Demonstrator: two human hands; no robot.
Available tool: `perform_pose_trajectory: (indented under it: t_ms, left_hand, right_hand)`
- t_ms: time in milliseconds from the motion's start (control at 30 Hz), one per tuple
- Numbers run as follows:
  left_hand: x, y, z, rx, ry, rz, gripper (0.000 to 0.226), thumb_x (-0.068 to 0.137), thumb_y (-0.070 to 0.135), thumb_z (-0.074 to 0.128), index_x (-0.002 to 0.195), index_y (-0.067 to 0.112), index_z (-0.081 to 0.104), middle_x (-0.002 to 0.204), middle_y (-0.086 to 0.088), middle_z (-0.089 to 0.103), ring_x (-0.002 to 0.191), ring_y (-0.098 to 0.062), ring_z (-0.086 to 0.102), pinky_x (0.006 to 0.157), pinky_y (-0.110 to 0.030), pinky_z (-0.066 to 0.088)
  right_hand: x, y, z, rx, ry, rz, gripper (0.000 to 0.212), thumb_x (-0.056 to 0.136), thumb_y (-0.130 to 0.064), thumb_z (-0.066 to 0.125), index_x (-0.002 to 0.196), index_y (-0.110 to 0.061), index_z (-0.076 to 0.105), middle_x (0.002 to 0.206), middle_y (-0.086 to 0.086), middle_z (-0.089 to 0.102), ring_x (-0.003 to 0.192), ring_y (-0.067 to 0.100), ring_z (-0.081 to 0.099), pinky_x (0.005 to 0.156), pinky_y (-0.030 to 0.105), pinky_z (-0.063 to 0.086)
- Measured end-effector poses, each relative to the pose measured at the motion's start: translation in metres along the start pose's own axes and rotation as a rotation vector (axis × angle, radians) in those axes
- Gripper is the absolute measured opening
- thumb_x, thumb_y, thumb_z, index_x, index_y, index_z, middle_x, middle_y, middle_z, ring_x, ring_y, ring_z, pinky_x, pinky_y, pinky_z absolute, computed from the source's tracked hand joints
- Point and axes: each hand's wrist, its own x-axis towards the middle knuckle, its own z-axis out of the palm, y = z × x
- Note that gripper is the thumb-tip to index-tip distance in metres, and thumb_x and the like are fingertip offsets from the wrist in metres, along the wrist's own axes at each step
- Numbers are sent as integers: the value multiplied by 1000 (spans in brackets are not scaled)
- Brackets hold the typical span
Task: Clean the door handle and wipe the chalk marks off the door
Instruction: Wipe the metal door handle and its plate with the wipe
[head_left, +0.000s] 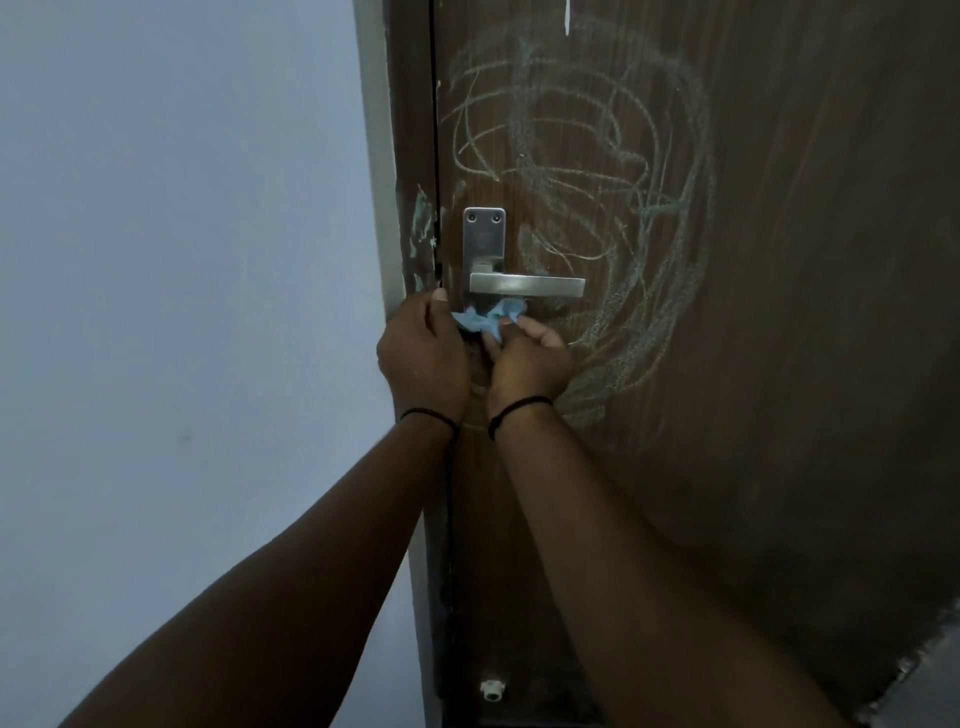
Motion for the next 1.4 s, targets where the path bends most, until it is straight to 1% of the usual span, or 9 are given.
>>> perform_pose_trajectory:
  t_ms: [200, 333, 467, 567, 667, 767, 867, 1000, 1400]
  left_hand:
    - [17, 9, 3, 25, -112, 177, 23, 96, 24, 55, 111, 19, 73, 105, 4, 72, 95, -4, 60, 76, 3, 35]
    - [16, 11, 5, -66, -96, 222, 22, 98, 26, 52, 105, 18, 71, 96, 10, 68, 86, 2, 58, 75, 2, 38]
    - [17, 10, 9, -89, -127, 215, 24, 96, 32, 55, 105, 19, 72, 98, 6, 71, 88, -2, 62, 79, -9, 47]
    - [14, 12, 7, -142, -135, 160, 19, 94, 33, 59, 105, 27, 72, 92, 16, 69, 85, 7, 63, 75, -3, 46]
    - [17, 15, 4, -171, -160, 124, 18, 91, 32, 63, 104, 25, 74, 87, 21, 66, 82, 18, 60, 70, 2, 43]
    - [21, 19, 2, -143, -178, 108, 18, 90, 31, 64, 102, 23, 75, 85, 22, 65, 80, 20, 58, 68, 3, 41]
    - [20, 21, 3, -119, -155, 113, 16, 90, 27, 65, 100, 21, 76, 83, 20, 64, 78, 21, 56, 68, 4, 39]
    - [18, 23, 3, -102, -150, 108, 16, 89, 31, 66, 99, 24, 76, 83, 23, 64, 78, 19, 57, 68, 4, 38]
    - [24, 33, -3, -37, -203, 81, 17, 88, 26, 69, 102, 19, 76, 88, 12, 71, 75, 5, 61, 67, -5, 43]
  right_hand:
    - [14, -7, 2, -449, -9, -438, 8, 85, -10, 69, 81, -4, 71, 76, 3, 69, 71, 12, 66, 70, 32, 57]
    - [16, 2, -12, -675, -140, -569, 15, 89, -9, 63, 99, -5, 73, 101, 10, 71, 94, 20, 65, 88, 38, 54]
    - [24, -5, -17, -414, -193, -319, 17, 89, -3, 63, 104, -2, 71, 98, 10, 73, 94, 22, 69, 83, 34, 58]
    - [22, -18, -5, 19, -369, 16, 21, 90, 4, 56, 109, 2, 65, 95, 11, 71, 88, 18, 68, 73, 25, 58]
    - [23, -26, -5, 216, -612, 169, 30, 95, 7, 43, 121, 5, 56, 103, 12, 66, 95, 18, 64, 92, 29, 50]
    - [25, -34, -10, 169, -710, 193, 26, 95, 6, 45, 117, 7, 58, 101, 13, 67, 92, 19, 66, 87, 28, 55]
    - [28, -42, -14, 234, -681, 204, 22, 93, 8, 46, 100, 0, 64, 89, 11, 72, 81, 17, 70, 72, 25, 59]
    - [42, -52, -40, 399, -638, 236, 24, 95, 6, 42, 102, -6, 62, 87, 8, 71, 75, 14, 66, 60, 20, 54]
    - [18, -48, -17, 198, -663, 223, 28, 92, 9, 47, 88, -6, 70, 89, 9, 71, 74, 13, 70, 62, 19, 57]
